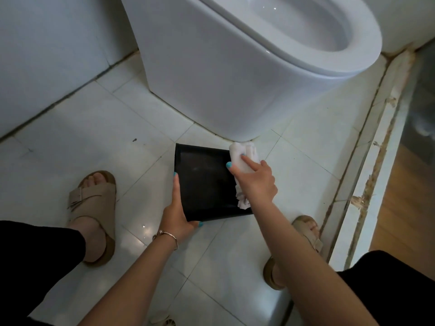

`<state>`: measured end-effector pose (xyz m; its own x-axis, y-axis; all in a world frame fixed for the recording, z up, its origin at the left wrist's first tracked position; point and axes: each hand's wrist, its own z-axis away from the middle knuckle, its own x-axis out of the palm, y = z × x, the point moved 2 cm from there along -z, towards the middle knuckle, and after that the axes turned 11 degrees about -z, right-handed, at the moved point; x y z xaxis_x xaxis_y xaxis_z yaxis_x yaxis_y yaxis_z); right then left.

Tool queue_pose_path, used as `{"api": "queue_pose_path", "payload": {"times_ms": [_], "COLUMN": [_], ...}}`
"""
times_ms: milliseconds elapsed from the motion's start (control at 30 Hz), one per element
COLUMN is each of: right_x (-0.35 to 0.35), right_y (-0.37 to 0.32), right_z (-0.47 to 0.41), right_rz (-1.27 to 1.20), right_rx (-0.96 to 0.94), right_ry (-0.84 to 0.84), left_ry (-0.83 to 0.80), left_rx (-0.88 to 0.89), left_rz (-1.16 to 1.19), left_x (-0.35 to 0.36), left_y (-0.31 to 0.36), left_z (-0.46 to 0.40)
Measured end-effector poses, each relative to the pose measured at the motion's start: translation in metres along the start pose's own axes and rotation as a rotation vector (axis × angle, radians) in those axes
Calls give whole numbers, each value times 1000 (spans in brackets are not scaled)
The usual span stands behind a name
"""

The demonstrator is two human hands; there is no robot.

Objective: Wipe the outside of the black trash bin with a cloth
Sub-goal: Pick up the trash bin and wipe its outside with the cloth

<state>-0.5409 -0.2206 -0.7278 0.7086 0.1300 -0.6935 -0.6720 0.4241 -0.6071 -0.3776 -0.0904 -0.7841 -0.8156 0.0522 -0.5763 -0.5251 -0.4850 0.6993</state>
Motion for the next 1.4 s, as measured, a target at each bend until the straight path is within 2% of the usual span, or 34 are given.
{"api": "queue_pose_path", "payload": {"times_ms": [100, 200, 367, 567, 700, 833, 967, 1100, 1200, 1300, 1400], "right_x": [10, 6, -5, 40, 63, 31, 9, 41, 72, 78, 54], "right_y": [17, 33, 49, 32, 11, 35, 58, 30, 7, 1, 19], "right_z": [6, -3, -14, 29, 48, 24, 8, 25, 50, 52, 27], "right_rz": [87, 224, 262, 114, 276, 331, 197, 198, 270, 358, 381], "right_rx": [-109, -244, -435, -207, -372, -445, -199, -120, -329, -569, -592], "right_ry": [132, 55, -49, 101, 62, 71, 179, 227, 107, -4, -1], "left_ry": [16, 7, -4, 18, 8, 30, 5, 7, -8, -12, 18], "left_rx": [-23, -15, 9, -46, -57, -40, -10, -18, -34, -66, -54], "left_rz": [-16, -2, -3, -71, -78, -65, -44, -80, -76, 106, -12], "left_x": [1, 2, 3, 3, 2, 2, 1, 1, 3, 4, 2], "left_y": [-3, -4, -3, -4, -6, -7, -7, -5, -9, -13, -8], "left_z": [0, -2, -4, 0, -2, -6, -11, -11, -9, -8, -9]}}
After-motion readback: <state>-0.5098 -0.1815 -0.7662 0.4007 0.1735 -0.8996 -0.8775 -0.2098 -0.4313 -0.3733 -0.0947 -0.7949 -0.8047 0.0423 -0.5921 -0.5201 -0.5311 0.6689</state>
